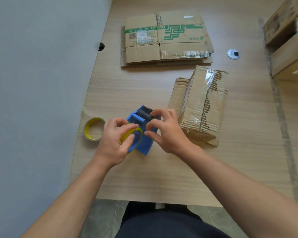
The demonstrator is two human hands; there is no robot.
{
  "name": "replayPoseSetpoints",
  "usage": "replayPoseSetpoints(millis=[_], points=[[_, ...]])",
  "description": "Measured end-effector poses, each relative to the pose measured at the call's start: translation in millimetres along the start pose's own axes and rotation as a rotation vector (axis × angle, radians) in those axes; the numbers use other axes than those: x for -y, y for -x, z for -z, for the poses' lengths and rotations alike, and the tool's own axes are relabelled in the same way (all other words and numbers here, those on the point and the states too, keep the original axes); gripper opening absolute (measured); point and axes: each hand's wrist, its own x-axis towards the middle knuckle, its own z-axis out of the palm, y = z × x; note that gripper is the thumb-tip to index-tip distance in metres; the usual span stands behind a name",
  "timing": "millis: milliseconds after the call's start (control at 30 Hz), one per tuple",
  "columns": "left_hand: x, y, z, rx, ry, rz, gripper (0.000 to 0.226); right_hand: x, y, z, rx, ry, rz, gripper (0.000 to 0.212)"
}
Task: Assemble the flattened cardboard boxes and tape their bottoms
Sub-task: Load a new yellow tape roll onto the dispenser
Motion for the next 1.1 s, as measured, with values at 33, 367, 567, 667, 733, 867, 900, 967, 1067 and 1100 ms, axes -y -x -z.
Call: replayPoseSetpoints(millis=[33, 367, 567, 667, 733, 867, 900, 967, 1067, 1100], points=[[-3, 0, 0, -0.007, 0.014, 0.005, 0.033, 2, 2, -1, -0.009, 0.012, 0.015, 0.017], [-29, -8, 21, 0.058, 0.145, -0.011, 0.030, 21, -10, 18, -0.135, 0.161, 0.188, 0.017], [-28, -5, 32, 0.074, 0.098, -0.040, 0.036, 25, -6, 24, -0.130, 0.148, 0.241, 0.006], [-32, -2, 29, 0.011, 0.064, -0.067, 0.034, 29, -3, 23, -0.164, 0.014, 0.173, 0.005], [-35, 0, 29, -0.012, 0.050, -0.095, 0.037, 29, -3, 26, -0.195, -0.078, 0.134, 0.005], [-38, 2, 34, 0.005, 0.065, -0.098, 0.043, 28, -3, 38, -0.212, -0.118, 0.131, 0.008], [-40, 3, 35, 0.009, 0.058, -0.105, 0.042, 28, -2, 39, -0.210, -0.109, 0.136, 0.008], [-43, 0, 37, 0.023, 0.033, -0.120, 0.043, 27, 0, 40, -0.232, -0.094, 0.125, 0.007], [-46, -2, 40, 0.046, -0.002, -0.141, 0.037, 22, -2, 44, -0.270, -0.073, 0.068, 0.007], [-46, -2, 42, 0.043, -0.015, -0.150, 0.035, 20, -3, 45, -0.270, -0.058, 0.075, 0.007]])
